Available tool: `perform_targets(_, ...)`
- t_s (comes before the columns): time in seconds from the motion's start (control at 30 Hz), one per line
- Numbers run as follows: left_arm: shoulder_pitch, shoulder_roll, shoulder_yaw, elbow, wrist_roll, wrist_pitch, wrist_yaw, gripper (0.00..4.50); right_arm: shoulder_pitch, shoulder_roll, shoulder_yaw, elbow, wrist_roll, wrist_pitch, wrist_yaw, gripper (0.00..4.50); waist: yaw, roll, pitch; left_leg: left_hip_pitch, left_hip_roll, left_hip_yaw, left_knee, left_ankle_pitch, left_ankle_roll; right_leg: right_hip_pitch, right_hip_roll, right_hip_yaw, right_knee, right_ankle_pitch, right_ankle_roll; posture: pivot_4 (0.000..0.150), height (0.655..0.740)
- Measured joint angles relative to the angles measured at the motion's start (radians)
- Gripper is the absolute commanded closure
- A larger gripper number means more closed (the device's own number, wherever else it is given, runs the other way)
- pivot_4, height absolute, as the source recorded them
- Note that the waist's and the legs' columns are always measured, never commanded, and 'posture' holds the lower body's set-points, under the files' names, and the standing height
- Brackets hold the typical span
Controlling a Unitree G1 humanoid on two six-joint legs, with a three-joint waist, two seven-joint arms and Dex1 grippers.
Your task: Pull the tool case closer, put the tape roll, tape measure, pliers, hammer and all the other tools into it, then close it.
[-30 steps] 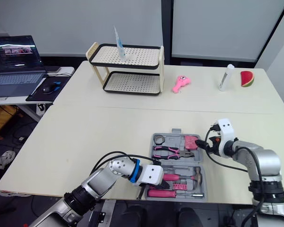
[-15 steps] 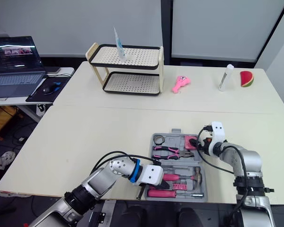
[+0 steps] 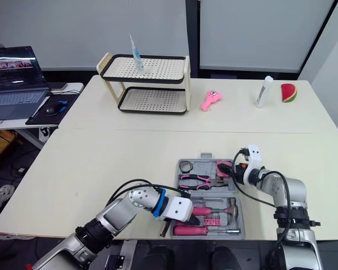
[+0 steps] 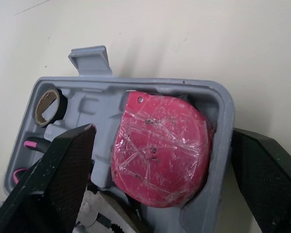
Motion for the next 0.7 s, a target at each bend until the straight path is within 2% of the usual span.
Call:
perform_targets(0.43, 0.001, 0.011, -0.003, 0.002, 0.001, -0.018, 0.0, 4.5, 0.008, -0.053, 0.037, -0.057, 0.027, -0.075, 0.165, 0.08, -0.001, 0.001, -0.001, 0.002, 0.0, 0.0, -0.003, 0.0, 0.0, 0.0, 0.0, 0.001, -0.001, 0.0, 0.0, 0.15, 0.729)
perform_targets(0.7, 0.003, 0.012, -0.005, 0.002, 0.001, -0.018, 0.001, 4.5, 0.028, -0.106, 0.106, -0.162, 0.027, -0.149, 0.267, 0.08, 0.0, 0.001, -0.001, 0.002, 0.0, 0.0, -0.003, 0.0, 0.0, 0.0, 0.0, 0.001, -0.001, 0.0, 0.0, 0.15, 0.729)
